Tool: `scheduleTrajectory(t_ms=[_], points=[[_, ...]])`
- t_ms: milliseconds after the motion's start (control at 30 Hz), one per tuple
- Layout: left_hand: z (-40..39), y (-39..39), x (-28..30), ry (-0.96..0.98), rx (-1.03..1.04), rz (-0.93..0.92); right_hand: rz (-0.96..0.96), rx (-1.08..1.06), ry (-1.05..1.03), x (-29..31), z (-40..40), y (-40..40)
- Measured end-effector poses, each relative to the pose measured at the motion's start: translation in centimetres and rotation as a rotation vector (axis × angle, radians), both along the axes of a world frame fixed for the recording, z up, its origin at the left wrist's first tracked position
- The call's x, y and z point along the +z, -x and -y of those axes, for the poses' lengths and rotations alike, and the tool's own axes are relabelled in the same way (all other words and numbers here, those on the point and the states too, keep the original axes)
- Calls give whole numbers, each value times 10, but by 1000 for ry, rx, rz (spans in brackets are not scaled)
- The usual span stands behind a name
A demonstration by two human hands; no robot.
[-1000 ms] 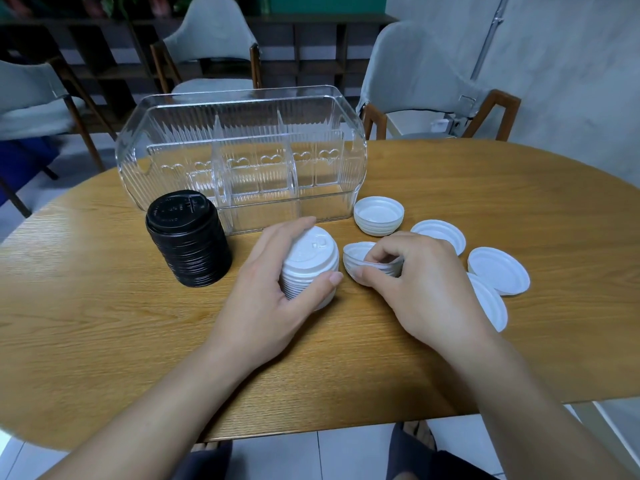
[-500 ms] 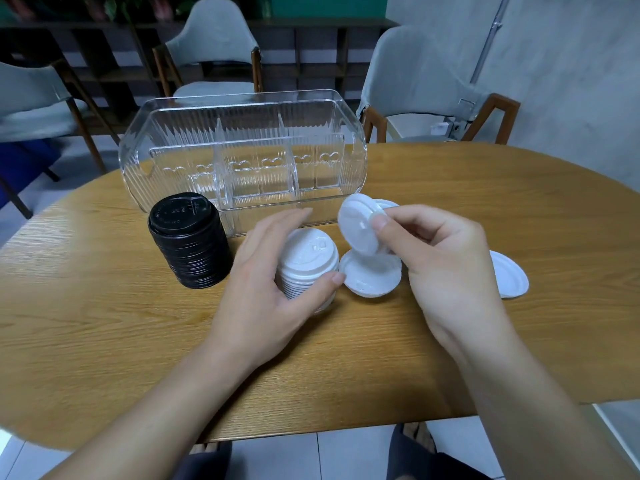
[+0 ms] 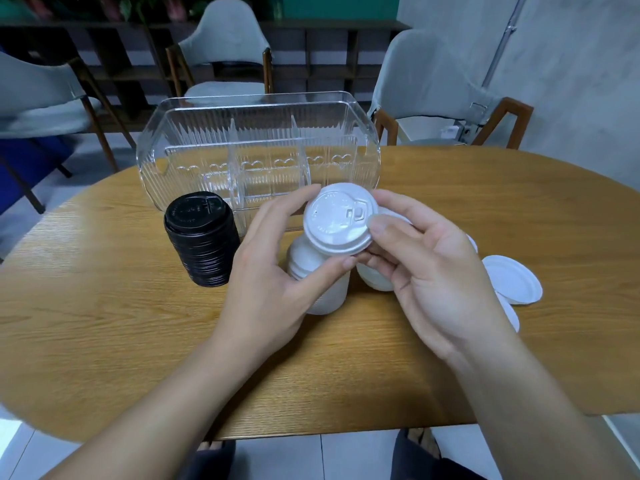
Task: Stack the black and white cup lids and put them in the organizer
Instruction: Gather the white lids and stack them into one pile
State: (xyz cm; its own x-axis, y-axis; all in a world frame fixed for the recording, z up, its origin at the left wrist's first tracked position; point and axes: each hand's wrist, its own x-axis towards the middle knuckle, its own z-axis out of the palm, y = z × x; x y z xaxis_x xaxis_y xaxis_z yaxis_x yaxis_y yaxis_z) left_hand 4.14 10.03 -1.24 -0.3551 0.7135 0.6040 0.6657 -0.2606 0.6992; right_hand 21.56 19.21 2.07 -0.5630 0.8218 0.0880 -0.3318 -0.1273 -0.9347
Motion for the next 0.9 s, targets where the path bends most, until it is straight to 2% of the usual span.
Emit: scheduleTrajectory(t_ms=[167,233,400,500,633,900], points=[[6,3,-2,16,40,-47,294,-97,-550,-2,4,0],[8,6,-5,19,50,-77,402,-97,-666,-5,6,2],[11,11,-9,41,58,-139,484,-127,-683,-6,10,8],[12,11,-13,120,10,-33,513,-172,-651,-7,5,9],[12,13,-25,270,-76,132,515,-127,-643,-14,1,13],[8,12,-27,327,-78,180,564,3,-642,-24,0,18]])
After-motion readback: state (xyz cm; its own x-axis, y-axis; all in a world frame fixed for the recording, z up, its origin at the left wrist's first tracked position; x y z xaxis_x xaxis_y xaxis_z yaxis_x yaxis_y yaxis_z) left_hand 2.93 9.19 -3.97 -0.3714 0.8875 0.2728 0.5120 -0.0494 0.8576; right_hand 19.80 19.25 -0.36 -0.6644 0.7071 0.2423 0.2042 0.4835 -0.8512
